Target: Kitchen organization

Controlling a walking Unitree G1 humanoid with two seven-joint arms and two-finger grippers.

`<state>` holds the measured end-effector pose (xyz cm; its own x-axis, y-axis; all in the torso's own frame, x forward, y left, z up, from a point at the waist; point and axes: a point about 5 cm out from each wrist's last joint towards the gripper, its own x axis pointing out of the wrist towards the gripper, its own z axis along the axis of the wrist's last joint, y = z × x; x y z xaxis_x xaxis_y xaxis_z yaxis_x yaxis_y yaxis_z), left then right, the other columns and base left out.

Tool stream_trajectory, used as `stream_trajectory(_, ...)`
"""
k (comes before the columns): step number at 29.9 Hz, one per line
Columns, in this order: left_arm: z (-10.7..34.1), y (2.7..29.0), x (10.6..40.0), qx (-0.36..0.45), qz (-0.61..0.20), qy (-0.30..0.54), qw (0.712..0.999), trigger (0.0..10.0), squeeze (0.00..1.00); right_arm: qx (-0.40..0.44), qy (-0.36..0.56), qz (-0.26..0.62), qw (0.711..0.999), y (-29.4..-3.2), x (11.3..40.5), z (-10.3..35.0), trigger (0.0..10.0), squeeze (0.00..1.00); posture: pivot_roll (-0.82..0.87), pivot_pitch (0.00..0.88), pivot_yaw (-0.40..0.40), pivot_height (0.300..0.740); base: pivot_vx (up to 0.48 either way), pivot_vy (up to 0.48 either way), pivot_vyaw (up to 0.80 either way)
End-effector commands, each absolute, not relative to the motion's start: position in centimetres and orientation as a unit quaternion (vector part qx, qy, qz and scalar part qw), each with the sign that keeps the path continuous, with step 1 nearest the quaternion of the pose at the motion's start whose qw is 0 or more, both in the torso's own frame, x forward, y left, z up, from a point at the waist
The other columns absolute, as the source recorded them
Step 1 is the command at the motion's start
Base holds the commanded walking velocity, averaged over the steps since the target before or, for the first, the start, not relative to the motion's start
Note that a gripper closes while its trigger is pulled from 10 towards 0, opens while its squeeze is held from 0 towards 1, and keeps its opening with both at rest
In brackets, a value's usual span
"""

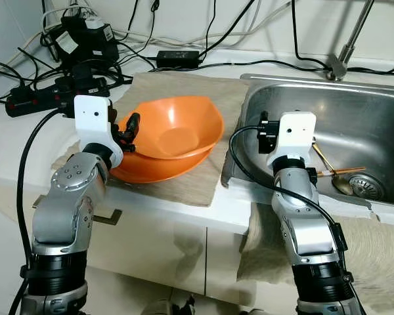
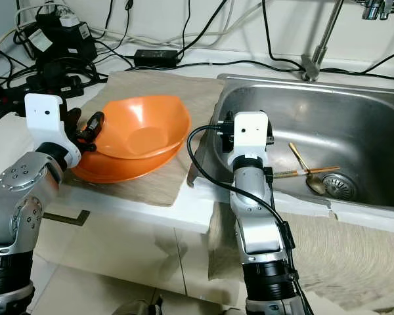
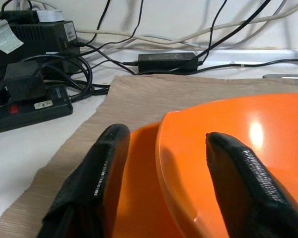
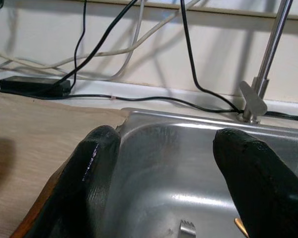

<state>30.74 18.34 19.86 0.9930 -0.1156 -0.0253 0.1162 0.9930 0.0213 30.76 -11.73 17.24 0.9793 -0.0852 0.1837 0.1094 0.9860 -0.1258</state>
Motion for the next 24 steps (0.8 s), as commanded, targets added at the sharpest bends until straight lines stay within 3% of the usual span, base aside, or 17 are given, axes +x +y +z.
stream_trajectory(1, 20.3, 18.7, 31.0, 0.020, -0.051, 0.006, 0.998, 10.0, 1.00, -0.063, -0.095, -0.042, 0.993, -11.4, 31.0, 17.6, 10.0, 0.00, 0.05, 0.000, 0.062, 0.740, 0.000, 0.000, 0.00)
stream_trajectory(11, 20.7, 18.8, 31.4, 0.023, -0.055, 0.003, 0.998, 10.0, 0.99, -0.063, -0.095, -0.038, 0.993, -11.2, 31.1, 17.5, 10.0, 0.00, 0.05, 0.000, 0.064, 0.740, 0.000, 0.000, 0.00)
stream_trajectory(12, 20.4, 18.7, 31.4, 0.021, -0.059, 0.013, 0.998, 10.0, 0.00, -0.058, -0.091, -0.034, 0.994, -11.1, 31.2, 17.4, 10.0, 0.00, 0.05, 0.000, 0.064, 0.740, 0.000, 0.000, 0.00)
stream_trajectory(24, 19.6, 18.3, 31.8, -0.004, -0.063, 0.023, 0.998, 10.0, 0.00, -0.043, -0.055, -0.021, 0.997, -11.5, 31.6, 16.5, 10.0, 0.00, 0.04, 0.000, 0.067, 0.740, 0.000, 0.000, 0.00)
